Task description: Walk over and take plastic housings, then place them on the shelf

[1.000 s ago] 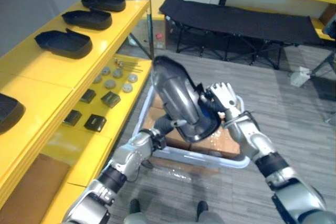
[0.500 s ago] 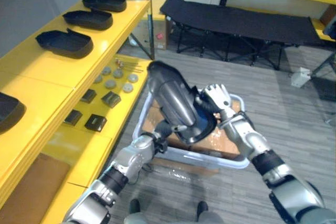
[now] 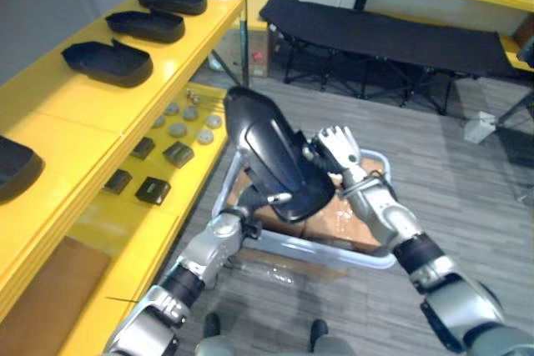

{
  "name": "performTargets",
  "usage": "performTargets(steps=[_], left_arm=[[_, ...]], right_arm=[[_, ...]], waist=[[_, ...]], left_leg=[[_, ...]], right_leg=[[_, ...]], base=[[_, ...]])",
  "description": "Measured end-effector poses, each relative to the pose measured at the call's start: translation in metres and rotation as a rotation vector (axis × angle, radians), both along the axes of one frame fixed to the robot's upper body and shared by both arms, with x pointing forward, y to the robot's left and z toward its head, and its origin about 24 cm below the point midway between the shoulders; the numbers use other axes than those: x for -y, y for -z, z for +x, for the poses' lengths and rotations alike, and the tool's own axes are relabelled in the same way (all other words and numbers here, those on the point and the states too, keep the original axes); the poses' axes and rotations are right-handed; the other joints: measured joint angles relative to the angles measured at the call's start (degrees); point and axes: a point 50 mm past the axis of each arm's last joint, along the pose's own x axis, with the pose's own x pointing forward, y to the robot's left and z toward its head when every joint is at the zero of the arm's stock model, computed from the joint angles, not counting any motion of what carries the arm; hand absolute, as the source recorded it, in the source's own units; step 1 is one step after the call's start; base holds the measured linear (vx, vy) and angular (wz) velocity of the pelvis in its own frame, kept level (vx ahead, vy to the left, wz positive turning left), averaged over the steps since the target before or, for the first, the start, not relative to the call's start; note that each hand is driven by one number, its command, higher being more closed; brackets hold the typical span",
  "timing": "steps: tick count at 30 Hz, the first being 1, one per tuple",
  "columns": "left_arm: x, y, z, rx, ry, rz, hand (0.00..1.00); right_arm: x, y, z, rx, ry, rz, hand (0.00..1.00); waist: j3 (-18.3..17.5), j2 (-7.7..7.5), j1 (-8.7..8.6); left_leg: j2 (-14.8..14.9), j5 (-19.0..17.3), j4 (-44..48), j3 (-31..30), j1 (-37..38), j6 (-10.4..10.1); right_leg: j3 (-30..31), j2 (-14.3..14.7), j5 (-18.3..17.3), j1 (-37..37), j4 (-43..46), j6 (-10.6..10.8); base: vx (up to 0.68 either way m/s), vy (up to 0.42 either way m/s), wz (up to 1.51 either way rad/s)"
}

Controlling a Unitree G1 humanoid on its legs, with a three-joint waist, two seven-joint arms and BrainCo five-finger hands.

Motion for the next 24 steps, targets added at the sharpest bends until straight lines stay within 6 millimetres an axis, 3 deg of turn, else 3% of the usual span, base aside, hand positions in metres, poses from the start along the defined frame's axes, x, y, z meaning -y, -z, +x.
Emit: performTargets(steps=[3,6,14,24], left_arm=[[-0.011,-0.027,0.008,0.105,-0.038,-0.040,1.00],[-0.018,-0.039,0.011,0.170,-0.062,-0.074,1.00],[-0.025,-0.044,0.012,0.200,-0.084,-0.078,1.00],[-0.014,-0.032,0.004,0.187,-0.047,-0.097,1.00]], right_arm=[[-0.005,-0.023,-0.004,0.104,-0.031,0.073,1.00],[-0.006,-0.031,-0.007,0.141,-0.043,0.121,1.00],[-0.012,-0.030,-0.011,0.139,-0.055,0.142,1.00],[-0.013,-0.024,-0.016,0.140,-0.066,0.160,1.00]], waist=[[2.3,-0.59,0.27],[3.4,-0.63,0.31],[3.5,-0.60,0.32],[5.5,0.28,-0.15]], left_leg=[[-0.2,0.1,0.0,-0.6,-0.5,0.0],[-0.9,0.5,0.0,-0.8,-1.1,0.3],[-1.5,0.3,0.0,-0.7,-1.0,0.5],[-1.6,-0.3,-0.2,-0.9,-0.6,0.5]], right_leg=[[0.0,-0.5,-1.7,-1.8,3.4,0.1],[-0.1,-1.5,-2.8,-3.1,5.6,0.4],[0.2,-2.2,-3.2,-3.3,5.9,0.7],[-0.7,-2.1,-2.8,-1.5,3.2,1.0]], base=[[-0.05,-0.001,0.09],[-0.03,0.002,0.07],[0.02,0.005,-0.01],[-0.02,0.003,0.02]])
